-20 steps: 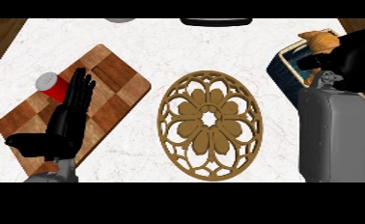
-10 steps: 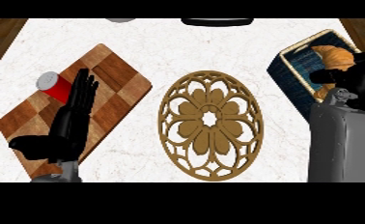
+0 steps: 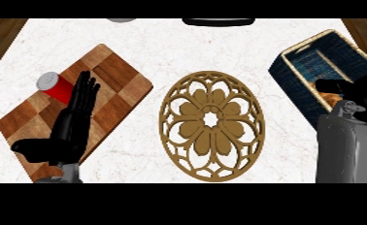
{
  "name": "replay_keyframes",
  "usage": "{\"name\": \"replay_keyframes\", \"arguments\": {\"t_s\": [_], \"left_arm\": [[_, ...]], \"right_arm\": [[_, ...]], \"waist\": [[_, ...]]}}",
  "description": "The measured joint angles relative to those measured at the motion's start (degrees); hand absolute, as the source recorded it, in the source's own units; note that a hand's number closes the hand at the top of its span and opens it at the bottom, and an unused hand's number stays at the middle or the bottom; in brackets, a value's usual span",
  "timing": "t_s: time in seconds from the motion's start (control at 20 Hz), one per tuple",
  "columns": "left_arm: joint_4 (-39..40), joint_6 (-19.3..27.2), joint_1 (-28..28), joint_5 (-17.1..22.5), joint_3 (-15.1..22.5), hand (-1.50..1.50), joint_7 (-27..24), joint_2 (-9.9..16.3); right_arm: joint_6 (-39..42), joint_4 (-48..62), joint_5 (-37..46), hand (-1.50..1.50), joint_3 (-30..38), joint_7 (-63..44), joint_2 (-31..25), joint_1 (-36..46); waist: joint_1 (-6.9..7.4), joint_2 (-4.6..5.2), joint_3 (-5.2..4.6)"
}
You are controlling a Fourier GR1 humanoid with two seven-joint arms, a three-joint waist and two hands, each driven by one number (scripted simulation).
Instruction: Pick the croissant from the placemat and place it in the basket
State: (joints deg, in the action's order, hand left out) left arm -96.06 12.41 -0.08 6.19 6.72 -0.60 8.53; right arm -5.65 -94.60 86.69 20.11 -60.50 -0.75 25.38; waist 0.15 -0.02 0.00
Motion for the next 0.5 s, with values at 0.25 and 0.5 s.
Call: {"name": "replay_keyframes", "arguments": {"t_s": [0.25,0.5], "left_arm": [[0.2,0.3,-0.2,-0.6,-0.2,0.00,0.0,-0.7],[-0.2,-0.1,-0.8,-0.7,-0.6,0.00,1.2,-0.7]], "right_arm": [[-4.9,-0.9,2.5,-1.50,-0.5,1.2,-0.1,0.9],[-6.0,-5.6,8.5,-1.50,-1.6,0.9,-0.3,0.6]], "waist": [[0.04,0.03,0.01],[-0.08,-0.03,-0.03]]}}
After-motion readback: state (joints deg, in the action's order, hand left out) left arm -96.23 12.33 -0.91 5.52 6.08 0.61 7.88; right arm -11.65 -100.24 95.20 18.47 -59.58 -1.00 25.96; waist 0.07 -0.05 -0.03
